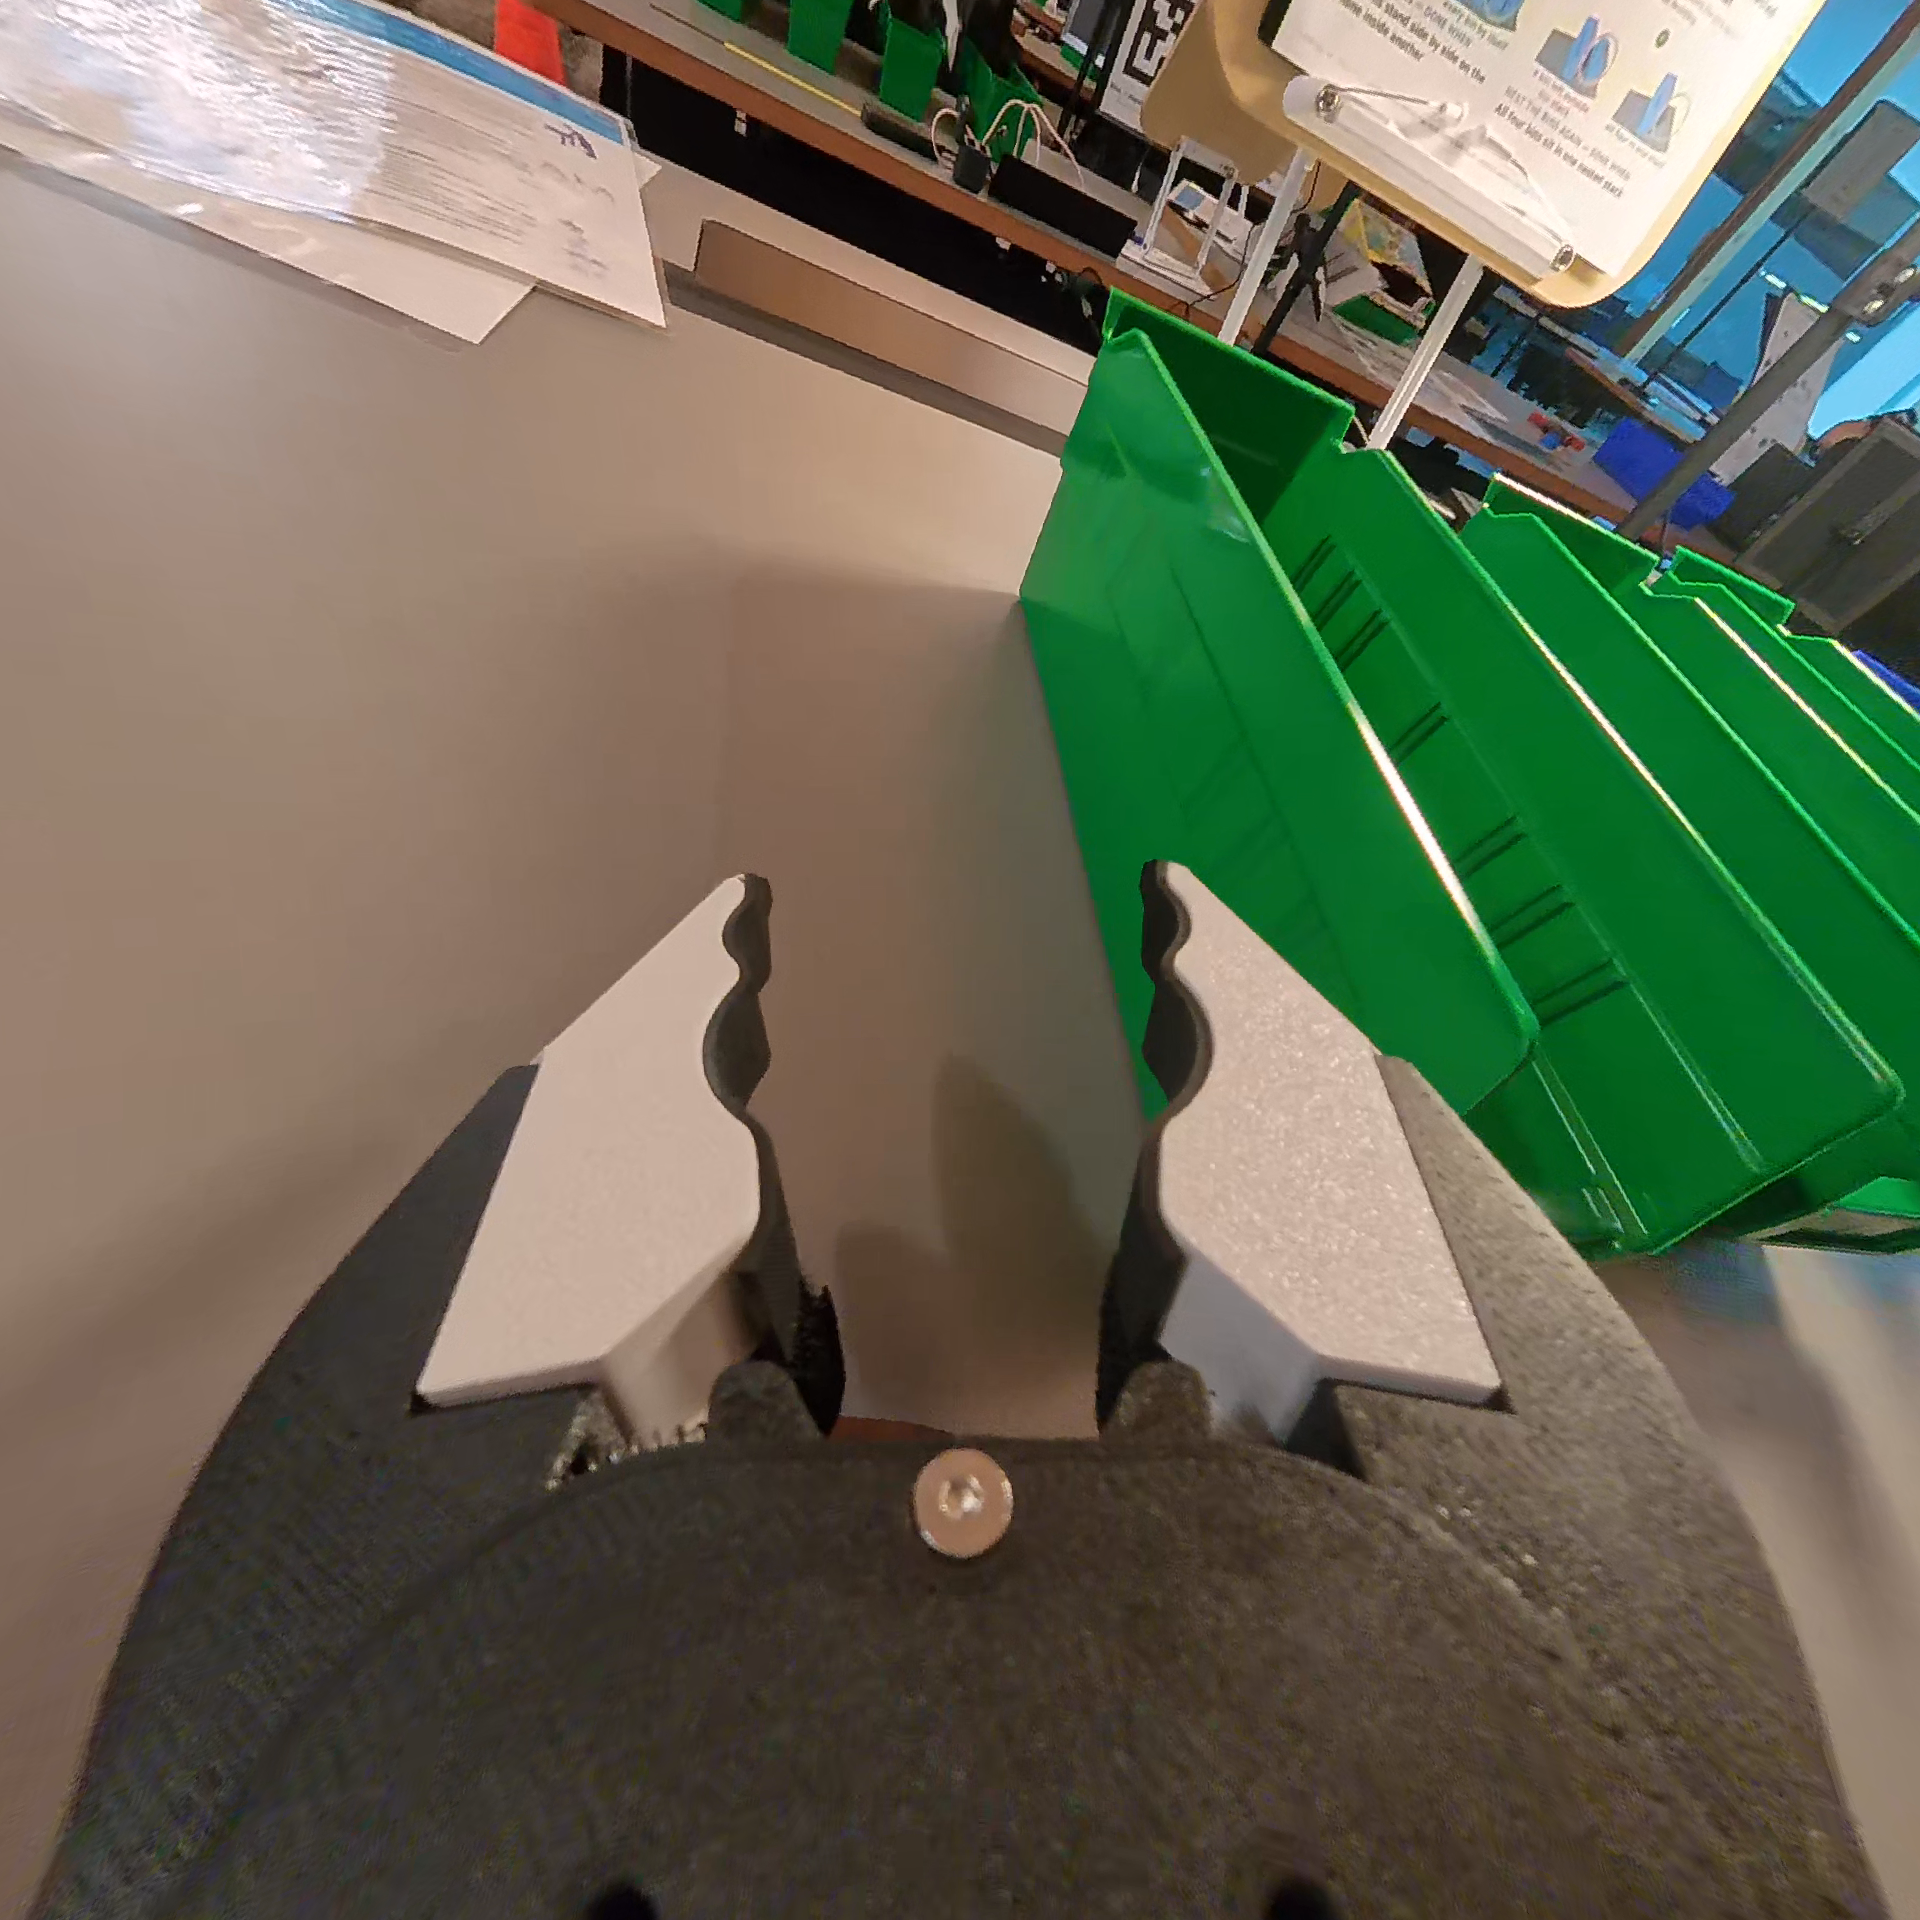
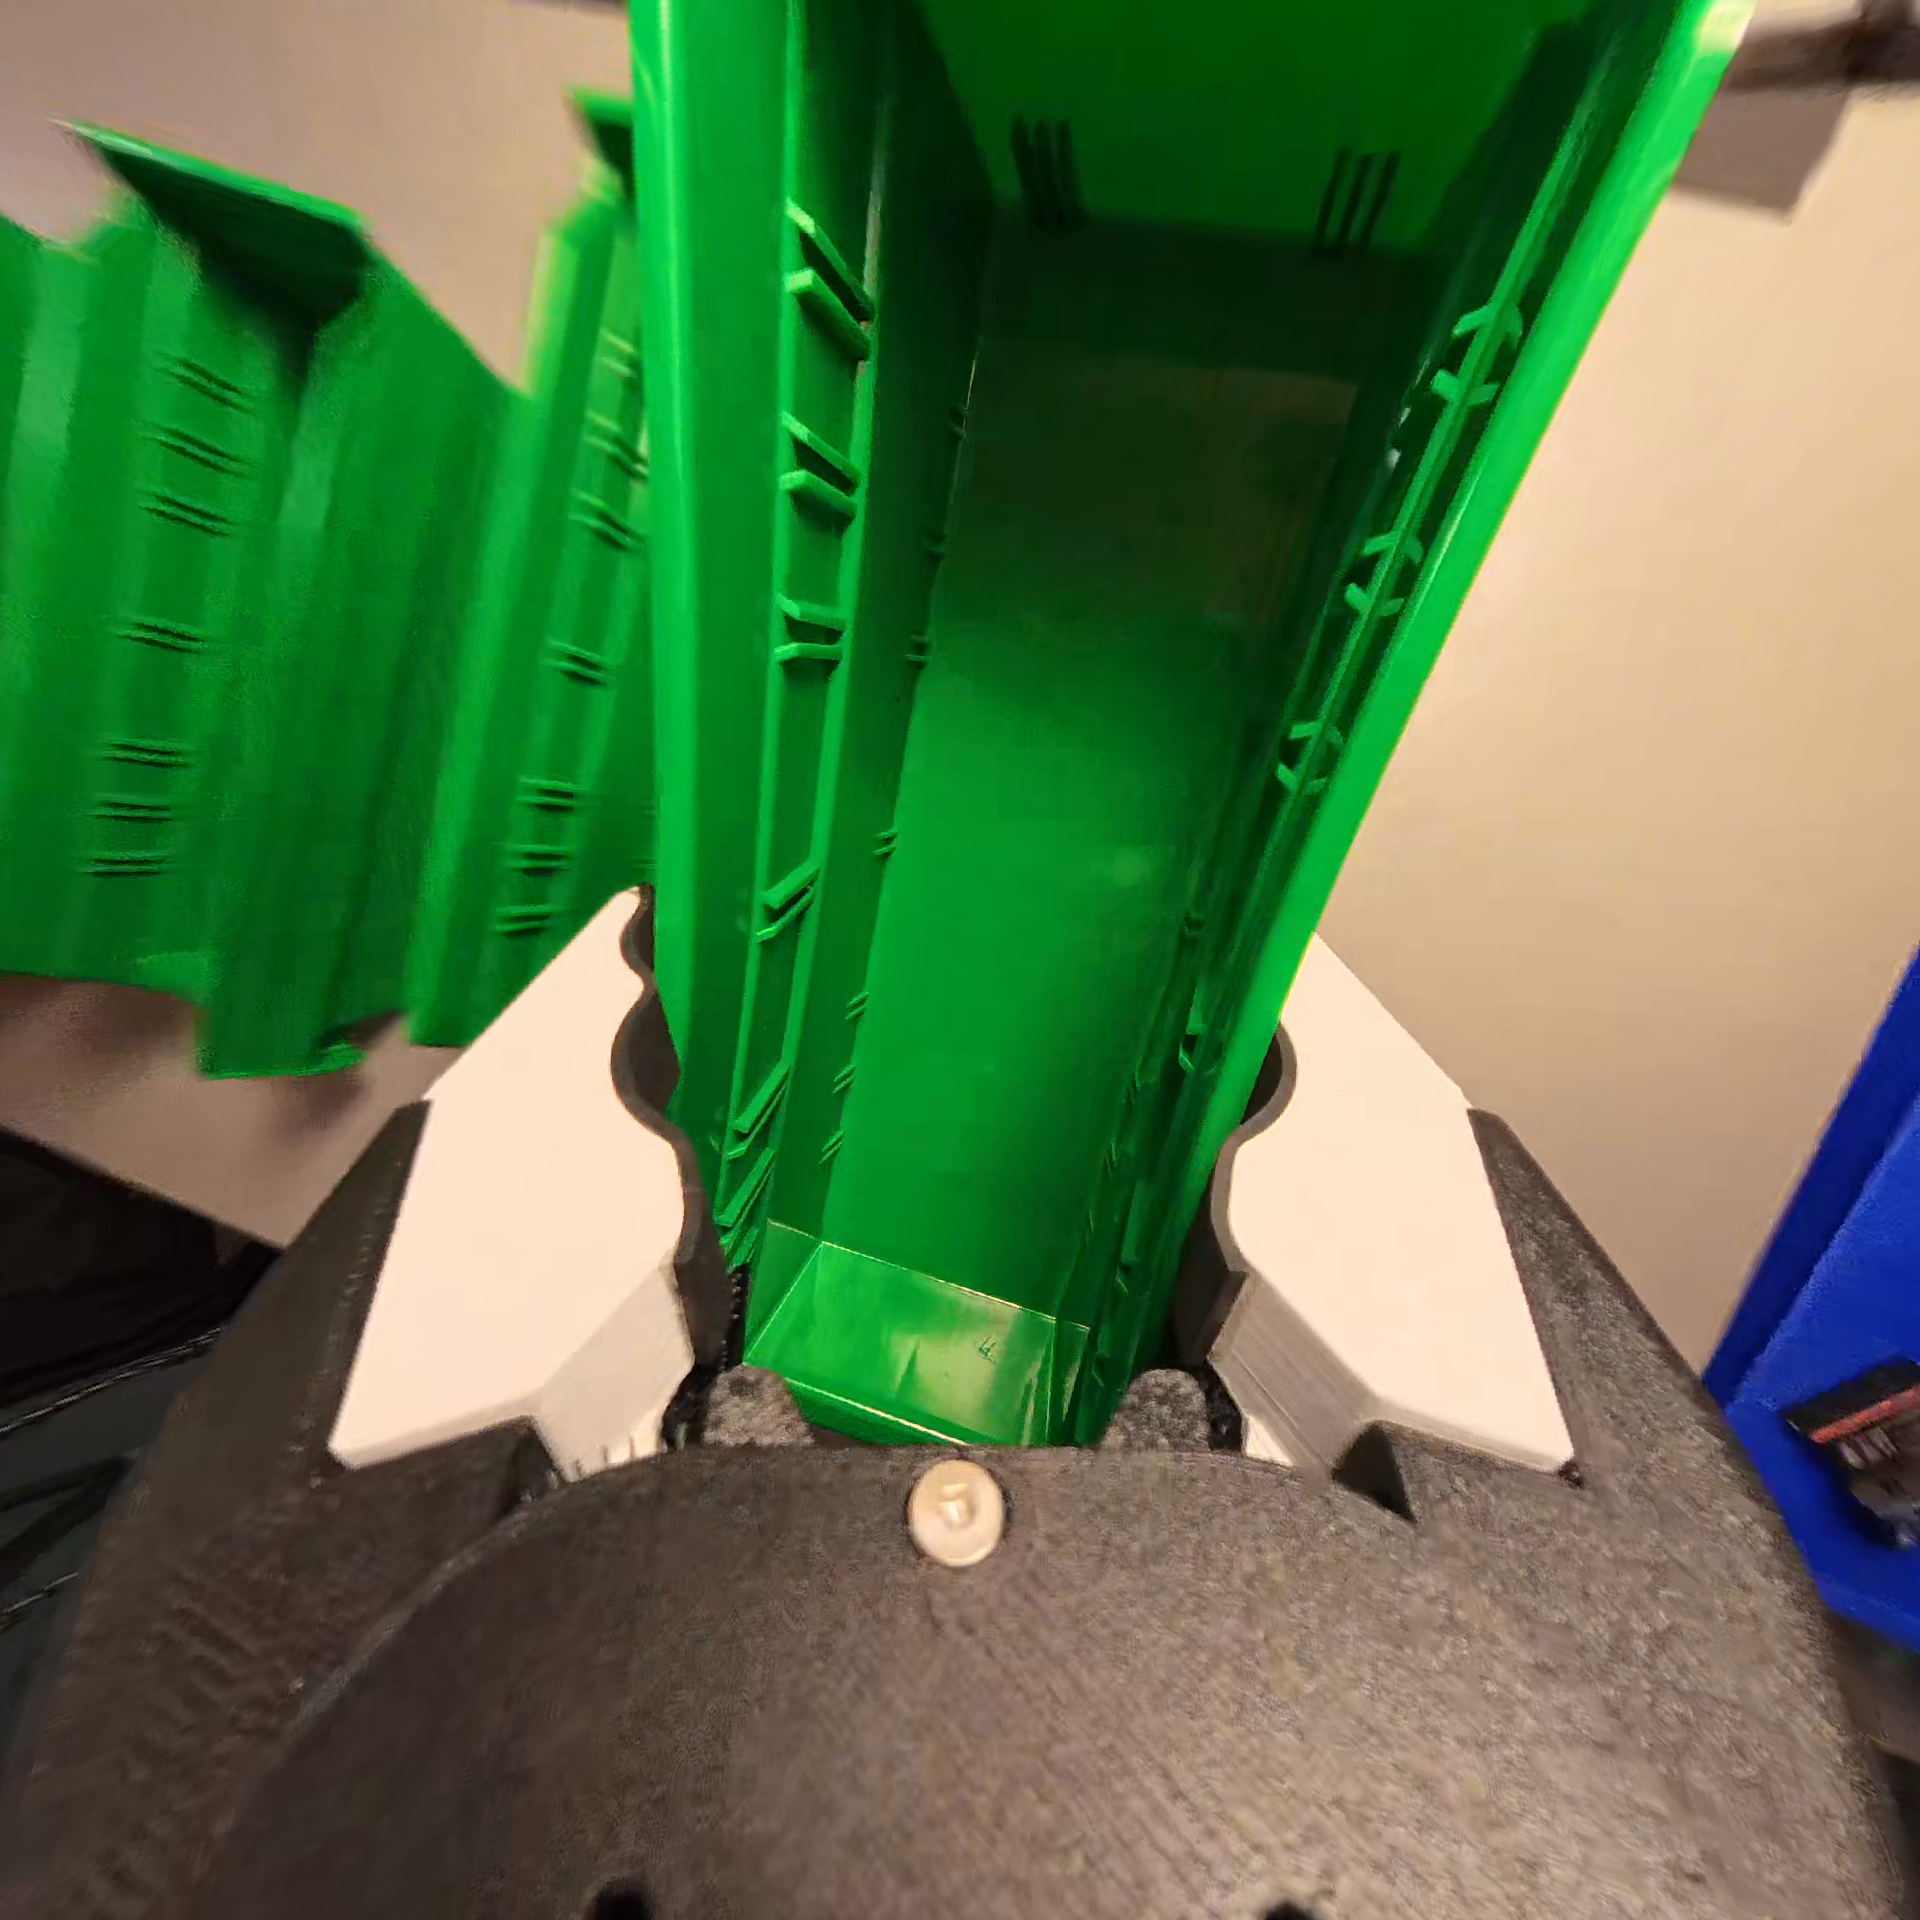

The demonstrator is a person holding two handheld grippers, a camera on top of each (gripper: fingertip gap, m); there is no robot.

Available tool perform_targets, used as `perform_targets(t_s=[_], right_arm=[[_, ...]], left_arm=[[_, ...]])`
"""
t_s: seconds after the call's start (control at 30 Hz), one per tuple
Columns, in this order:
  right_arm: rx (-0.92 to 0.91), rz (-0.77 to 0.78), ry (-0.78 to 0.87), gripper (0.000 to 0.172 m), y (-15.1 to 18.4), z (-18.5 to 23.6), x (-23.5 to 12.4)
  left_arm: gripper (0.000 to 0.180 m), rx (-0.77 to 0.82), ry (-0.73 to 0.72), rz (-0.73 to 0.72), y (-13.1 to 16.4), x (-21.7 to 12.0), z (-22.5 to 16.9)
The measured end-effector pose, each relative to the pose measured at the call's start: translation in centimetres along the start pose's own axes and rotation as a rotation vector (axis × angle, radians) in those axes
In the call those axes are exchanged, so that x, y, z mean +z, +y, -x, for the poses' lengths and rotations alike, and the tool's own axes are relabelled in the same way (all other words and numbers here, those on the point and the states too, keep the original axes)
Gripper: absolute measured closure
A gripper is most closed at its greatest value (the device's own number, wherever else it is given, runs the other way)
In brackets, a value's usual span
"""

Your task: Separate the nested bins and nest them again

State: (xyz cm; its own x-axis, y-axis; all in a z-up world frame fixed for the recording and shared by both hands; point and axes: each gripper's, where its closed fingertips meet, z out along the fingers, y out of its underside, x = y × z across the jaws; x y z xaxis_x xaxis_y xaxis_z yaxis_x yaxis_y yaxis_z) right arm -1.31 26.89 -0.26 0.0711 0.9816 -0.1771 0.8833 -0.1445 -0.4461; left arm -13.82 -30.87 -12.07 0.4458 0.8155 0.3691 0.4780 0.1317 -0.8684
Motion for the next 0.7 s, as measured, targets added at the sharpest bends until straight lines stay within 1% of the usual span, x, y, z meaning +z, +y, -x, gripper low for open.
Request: perform_targets(t_s=[0.07, 0.1, 0.17, 0.23, 0.3, 0.4, 0.53, 0.7], right_arm=[[-0.015, -0.041, -0.069, 0.061, -1.6, 3.7, -1.9], [-0.022, -0.042, -0.097, 0.061, -2.0, 5.4, -2.3], [-0.035, -0.015, -0.138, 0.06, -2.1, 8.1, -1.7], [-0.027, 0.025, -0.155, 0.06, -2.1, 9.8, 0.1], [-0.022, 0.069, -0.148, 0.06, -1.9, 10.4, 2.4], [0.019, 0.102, -0.128, 0.06, -2.2, 9.9, 5.0], [0.071, 0.064, -0.142, 0.059, -3.8, 10.0, 5.6], [0.048, 0.087, -0.14, 0.059, -3.6, 11.6, 6.0]], left_arm=[[0.108, 0.008, -0.008, 0.01, 0.1, 0.1, 0.0], [0.109, 0.011, -0.012, 0.011, 0.1, 0.1, 0.0], [0.109, 0.015, -0.018, 0.007, 0.1, 0.1, 0.1], [0.109, 0.014, -0.021, 0.004, 0.1, 0.1, 0.1], [0.109, 0.014, -0.022, 0.003, 0.0, 0.0, 0.1], [0.11, 0.017, -0.024, 0.001, 0.0, 0.0, 0.1], [0.11, 0.018, -0.026, 0.004, 0.1, 0.0, 0.1], [0.111, 0.038, -0.038, 0.015, 0.2, 0.2, 0.1]])
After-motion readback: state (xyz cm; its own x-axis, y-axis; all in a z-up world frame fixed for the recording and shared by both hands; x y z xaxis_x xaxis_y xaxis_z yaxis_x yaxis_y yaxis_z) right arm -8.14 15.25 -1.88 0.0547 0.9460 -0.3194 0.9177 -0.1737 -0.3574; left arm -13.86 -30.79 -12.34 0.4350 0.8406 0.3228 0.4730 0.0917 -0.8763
